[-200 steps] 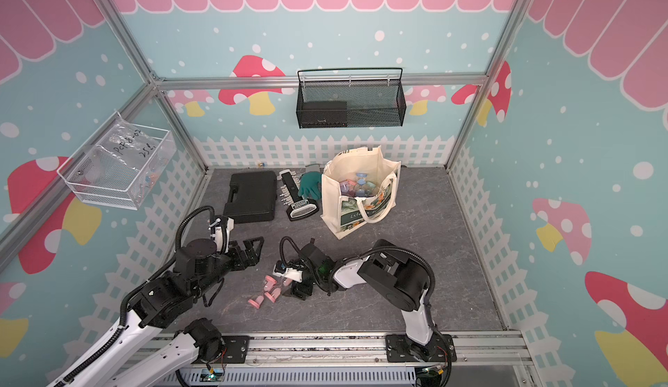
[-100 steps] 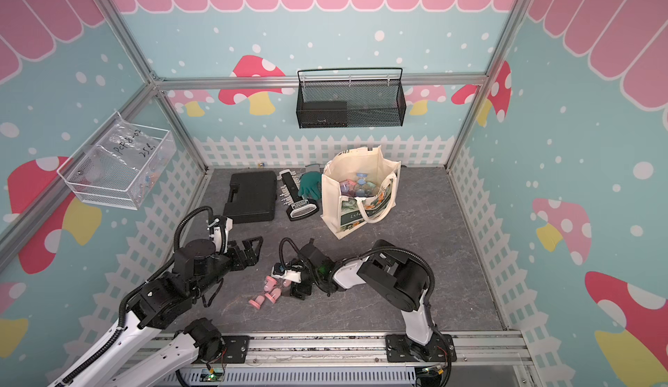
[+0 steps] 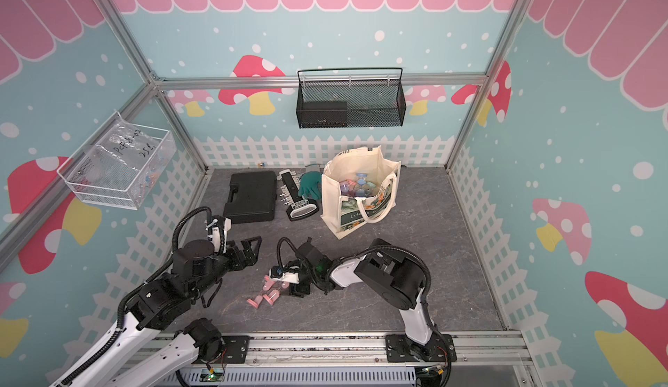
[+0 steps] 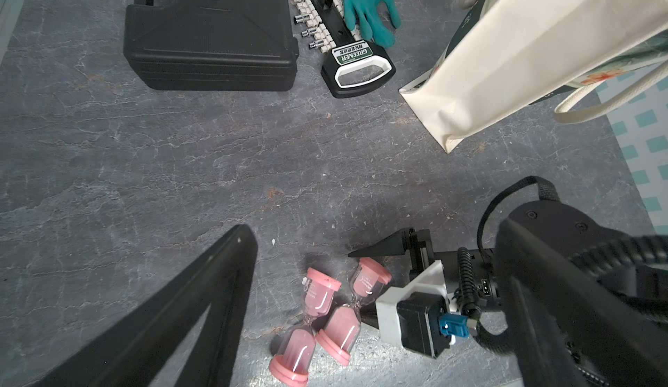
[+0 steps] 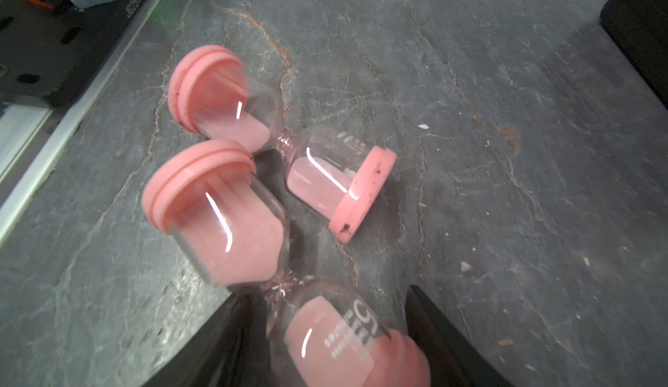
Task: Put the hourglass into the canvas bag
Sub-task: Pick up the hourglass from the center of the board.
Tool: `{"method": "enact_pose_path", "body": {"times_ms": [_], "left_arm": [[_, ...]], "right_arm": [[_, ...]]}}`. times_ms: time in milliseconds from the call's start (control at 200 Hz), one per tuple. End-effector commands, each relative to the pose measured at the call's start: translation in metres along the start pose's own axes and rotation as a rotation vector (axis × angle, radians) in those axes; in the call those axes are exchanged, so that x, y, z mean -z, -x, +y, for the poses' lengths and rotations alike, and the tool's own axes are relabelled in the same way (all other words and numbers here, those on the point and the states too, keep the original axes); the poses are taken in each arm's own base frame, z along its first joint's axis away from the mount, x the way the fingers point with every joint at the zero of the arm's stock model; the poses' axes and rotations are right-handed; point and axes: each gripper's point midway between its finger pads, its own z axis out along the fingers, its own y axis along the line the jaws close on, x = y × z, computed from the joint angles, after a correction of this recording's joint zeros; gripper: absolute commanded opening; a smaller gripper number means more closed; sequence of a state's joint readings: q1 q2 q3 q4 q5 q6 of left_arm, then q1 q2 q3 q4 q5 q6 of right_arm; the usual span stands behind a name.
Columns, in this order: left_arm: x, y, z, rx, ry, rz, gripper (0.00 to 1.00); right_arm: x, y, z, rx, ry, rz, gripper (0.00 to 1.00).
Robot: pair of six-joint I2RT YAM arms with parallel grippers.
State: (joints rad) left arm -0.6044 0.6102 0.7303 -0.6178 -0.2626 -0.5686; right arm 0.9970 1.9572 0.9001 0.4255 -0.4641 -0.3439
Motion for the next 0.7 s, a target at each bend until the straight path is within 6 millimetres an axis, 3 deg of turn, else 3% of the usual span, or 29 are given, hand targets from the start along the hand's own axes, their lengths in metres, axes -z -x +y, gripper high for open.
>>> {"method": "enact_pose_path", "body": {"times_ms": [0,180,625,640,695], "left_arm": [[0.001,0.000,0.006,-0.009,0.029,0.004,0.99],[0.002,-0.001,0.006,-0.006,0.026,0.004,0.99],[0.004,0.003,0.004,-0.009,0.019,-0.010,0.99],[0.004,0.003,0.004,-0.009,0.017,-0.010,0.99],[0.004,0.004,0.002,-0.011,0.013,-0.008,0.99]], "right_arm": [[-0.004,-0.002,0.010,0.025,0.043,0.006,0.61],[-0.002,-0.003,0.009,0.022,0.034,0.018,0.52],[0.009,-0.003,0.007,0.005,-0.001,0.033,0.40],[0.015,0.007,0.005,0.014,-0.013,0.013,0.40],[0.018,0.009,0.005,0.009,-0.020,0.009,0.39]]}}
